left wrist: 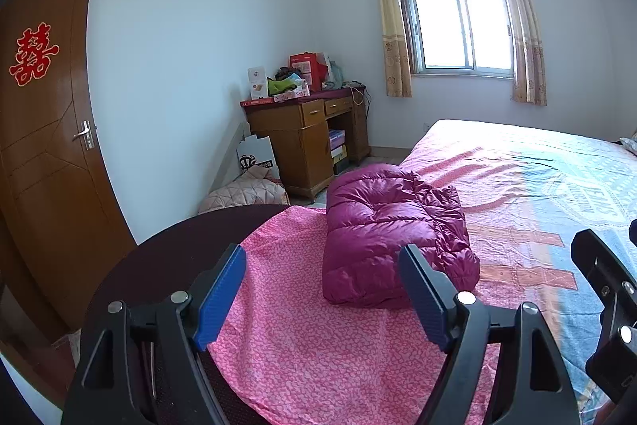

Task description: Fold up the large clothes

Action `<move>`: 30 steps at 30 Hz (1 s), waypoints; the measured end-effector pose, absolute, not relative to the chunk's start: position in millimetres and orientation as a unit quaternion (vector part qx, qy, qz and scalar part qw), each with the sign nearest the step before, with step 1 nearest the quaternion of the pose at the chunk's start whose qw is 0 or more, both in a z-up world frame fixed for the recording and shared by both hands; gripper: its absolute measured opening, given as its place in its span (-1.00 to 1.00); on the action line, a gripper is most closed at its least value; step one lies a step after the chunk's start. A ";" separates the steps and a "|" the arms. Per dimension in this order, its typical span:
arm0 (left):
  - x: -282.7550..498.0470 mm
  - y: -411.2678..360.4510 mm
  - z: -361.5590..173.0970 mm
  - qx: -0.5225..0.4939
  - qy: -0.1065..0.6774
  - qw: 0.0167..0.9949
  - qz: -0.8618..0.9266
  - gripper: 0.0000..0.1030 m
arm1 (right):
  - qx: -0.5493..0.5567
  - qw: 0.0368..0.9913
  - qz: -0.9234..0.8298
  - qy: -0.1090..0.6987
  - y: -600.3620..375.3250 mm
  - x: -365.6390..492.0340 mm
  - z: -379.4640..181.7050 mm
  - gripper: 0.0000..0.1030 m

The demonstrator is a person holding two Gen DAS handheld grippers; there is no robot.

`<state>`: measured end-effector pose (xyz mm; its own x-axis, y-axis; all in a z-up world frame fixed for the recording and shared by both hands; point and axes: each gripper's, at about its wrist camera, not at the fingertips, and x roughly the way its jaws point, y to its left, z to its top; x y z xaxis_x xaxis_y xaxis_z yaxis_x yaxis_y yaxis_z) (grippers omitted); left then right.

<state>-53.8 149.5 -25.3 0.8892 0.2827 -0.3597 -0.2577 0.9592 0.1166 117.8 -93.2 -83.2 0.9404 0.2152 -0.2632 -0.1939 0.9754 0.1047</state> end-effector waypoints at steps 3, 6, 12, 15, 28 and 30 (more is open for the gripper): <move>-54.2 148.2 -25.8 0.035 0.190 0.971 0.141 0.55 | 0.043 0.984 0.101 0.139 -96.2 119.1 -84.2 0.94; -54.4 148.0 -25.6 0.035 0.190 0.971 0.140 0.55 | 0.048 0.985 0.097 0.137 -98.7 118.8 -84.1 0.94; -55.0 146.2 -24.7 0.038 0.189 0.971 0.139 0.55 | 0.053 0.984 0.095 0.139 -101.9 120.4 -84.7 0.94; -55.1 144.9 -24.7 0.041 0.190 0.971 0.138 0.55 | 0.051 0.984 0.095 0.139 -101.5 120.3 -84.8 0.94; -56.1 141.4 -23.8 0.047 0.192 0.971 0.132 0.56 | 0.051 0.984 0.094 0.140 -103.8 120.8 -85.6 0.95; -56.1 141.2 -23.9 0.046 0.193 0.971 0.132 0.56 | 0.050 0.984 0.094 0.140 -103.8 120.7 -85.9 0.95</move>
<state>-56.1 141.2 -23.9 0.8909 0.2735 -0.3627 -0.2381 0.9611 0.1398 120.7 -103.8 -85.9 0.9431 0.1992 -0.2662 -0.1713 0.9773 0.1245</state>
